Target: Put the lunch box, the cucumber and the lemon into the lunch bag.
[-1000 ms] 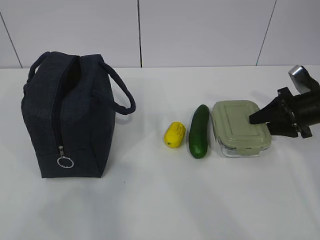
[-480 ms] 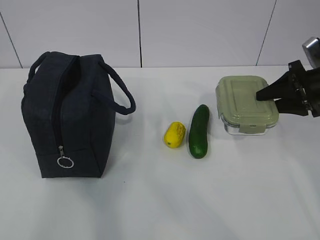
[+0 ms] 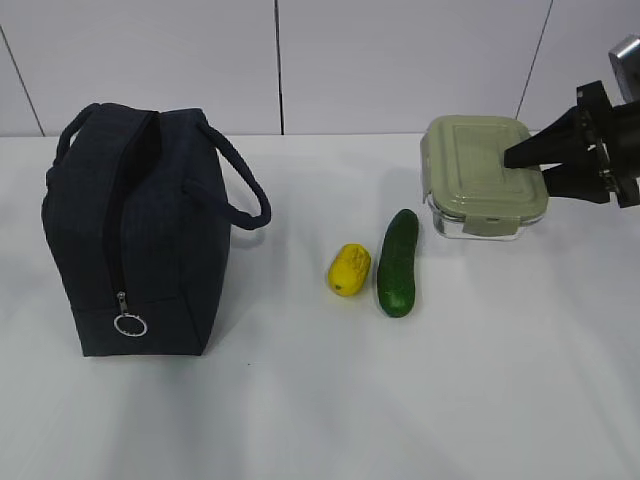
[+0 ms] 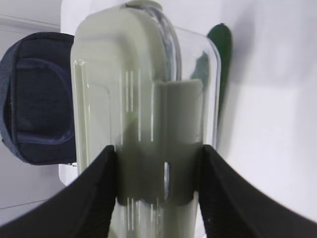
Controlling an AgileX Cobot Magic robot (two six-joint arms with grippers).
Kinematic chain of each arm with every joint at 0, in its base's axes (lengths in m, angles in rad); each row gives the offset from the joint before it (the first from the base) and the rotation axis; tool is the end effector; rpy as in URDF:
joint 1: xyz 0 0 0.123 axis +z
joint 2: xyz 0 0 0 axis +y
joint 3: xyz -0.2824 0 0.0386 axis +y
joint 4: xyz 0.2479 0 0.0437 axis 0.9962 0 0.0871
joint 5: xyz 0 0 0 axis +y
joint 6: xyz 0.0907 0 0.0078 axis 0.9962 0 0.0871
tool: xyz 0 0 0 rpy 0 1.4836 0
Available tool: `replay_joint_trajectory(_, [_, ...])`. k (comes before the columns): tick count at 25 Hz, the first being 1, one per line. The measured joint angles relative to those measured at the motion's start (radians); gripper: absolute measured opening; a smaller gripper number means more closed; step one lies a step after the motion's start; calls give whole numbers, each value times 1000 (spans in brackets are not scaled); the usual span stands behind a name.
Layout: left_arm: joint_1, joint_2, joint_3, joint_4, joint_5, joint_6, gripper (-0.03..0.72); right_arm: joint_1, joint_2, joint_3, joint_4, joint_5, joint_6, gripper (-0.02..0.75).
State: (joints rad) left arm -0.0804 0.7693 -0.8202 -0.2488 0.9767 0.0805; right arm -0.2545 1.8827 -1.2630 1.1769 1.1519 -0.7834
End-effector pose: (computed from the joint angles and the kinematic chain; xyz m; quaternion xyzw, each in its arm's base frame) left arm 0.1279 -0.0290 0.3379 0.0465 0.9258 -0.1209 0.3552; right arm 0.3737 -0.0178 0.2253 0.0283 0.8680 0.4519 0.2037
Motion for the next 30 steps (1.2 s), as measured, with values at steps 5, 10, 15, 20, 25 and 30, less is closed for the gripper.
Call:
replay_joint_trajectory(5, [0,197,-78,-18,-38,0,245,69,-7,0,9,4,0,369])
replay_joint_trajectory(10, [0,386,-167,-71,-84,0,246,134,-15,0,45,6,2,369])
replay_joint_trajectory(15, [0,574,-279,-154,-116,31,251,188,-18,0,115,10,2,369])
replay_joint_trajectory(20, [0,718,-378,-175,-142,47,318,217,-18,0,144,10,2,369])
replay_joint_trajectory(25, [0,842,-440,-213,-146,53,329,237,-18,0,172,10,2,369])
replay_joint_trajectory(30, [-3,926,-448,-253,-152,75,255,242,-18,0,193,10,4,369])
